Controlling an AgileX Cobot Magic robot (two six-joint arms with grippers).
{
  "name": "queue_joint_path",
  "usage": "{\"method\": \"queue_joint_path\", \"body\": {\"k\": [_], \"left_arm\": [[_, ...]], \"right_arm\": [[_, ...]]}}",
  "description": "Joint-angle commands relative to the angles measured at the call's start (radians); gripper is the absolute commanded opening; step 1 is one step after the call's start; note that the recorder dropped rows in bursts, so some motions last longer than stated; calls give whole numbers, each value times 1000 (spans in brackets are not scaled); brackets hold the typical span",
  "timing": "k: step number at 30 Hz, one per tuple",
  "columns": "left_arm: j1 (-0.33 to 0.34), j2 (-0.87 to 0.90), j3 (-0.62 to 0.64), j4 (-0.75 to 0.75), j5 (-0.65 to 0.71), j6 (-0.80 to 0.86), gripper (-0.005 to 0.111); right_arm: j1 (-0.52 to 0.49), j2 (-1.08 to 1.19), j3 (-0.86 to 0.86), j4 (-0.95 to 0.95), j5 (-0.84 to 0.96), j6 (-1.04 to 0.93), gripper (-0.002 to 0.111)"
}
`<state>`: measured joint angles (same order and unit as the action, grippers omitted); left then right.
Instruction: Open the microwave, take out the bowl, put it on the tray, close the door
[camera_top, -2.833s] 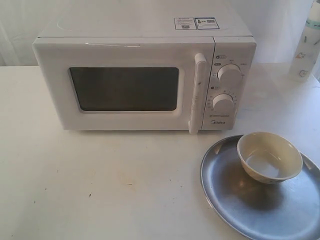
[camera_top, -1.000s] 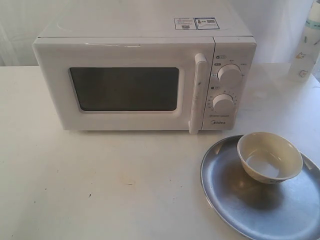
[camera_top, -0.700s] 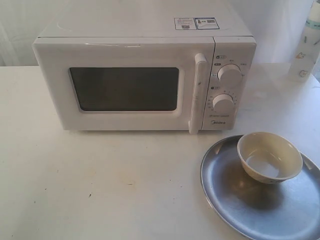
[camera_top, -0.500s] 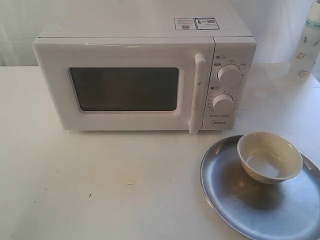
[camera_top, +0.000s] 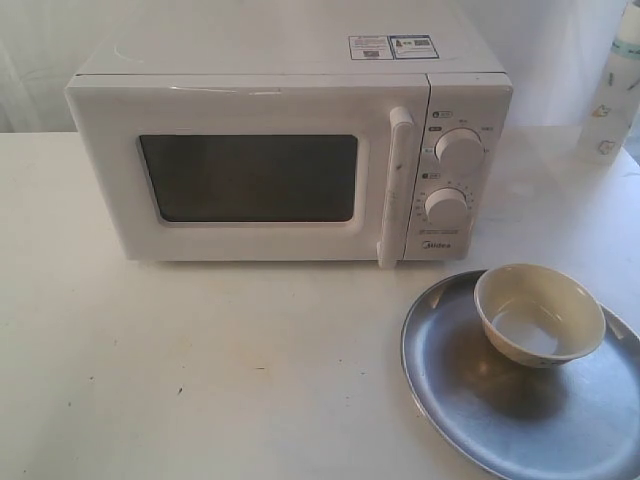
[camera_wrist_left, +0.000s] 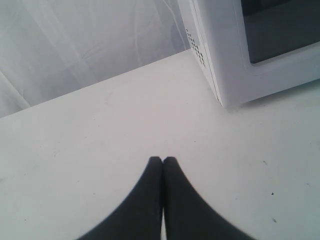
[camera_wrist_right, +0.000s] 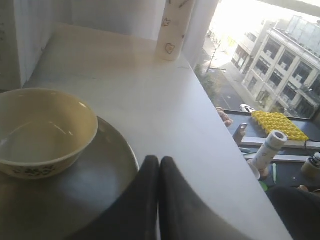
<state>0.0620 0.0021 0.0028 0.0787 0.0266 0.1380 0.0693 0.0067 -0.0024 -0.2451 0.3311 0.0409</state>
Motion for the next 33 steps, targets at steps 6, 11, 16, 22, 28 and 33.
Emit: {"method": "queue_joint_path", "body": {"k": [6, 11, 16, 22, 28, 33], "left_arm": [[-5, -2, -3, 2, -4, 0, 0], [-5, -2, -3, 2, -4, 0, 0], [-5, -2, -3, 2, -4, 0, 0], [-5, -2, -3, 2, -4, 0, 0], [-5, -2, -3, 2, -4, 0, 0], [-5, -2, -3, 2, -4, -2, 0]], "right_arm": [[-10, -7, 2, 123, -20, -115, 0], [-12, -7, 2, 119, -20, -66, 0], [-12, -7, 2, 117, -20, -64, 0], [-12, -7, 2, 117, -18, -64, 0], [-12, -7, 2, 117, -18, -64, 0], [-12, -7, 2, 117, -18, -64, 0]]}}
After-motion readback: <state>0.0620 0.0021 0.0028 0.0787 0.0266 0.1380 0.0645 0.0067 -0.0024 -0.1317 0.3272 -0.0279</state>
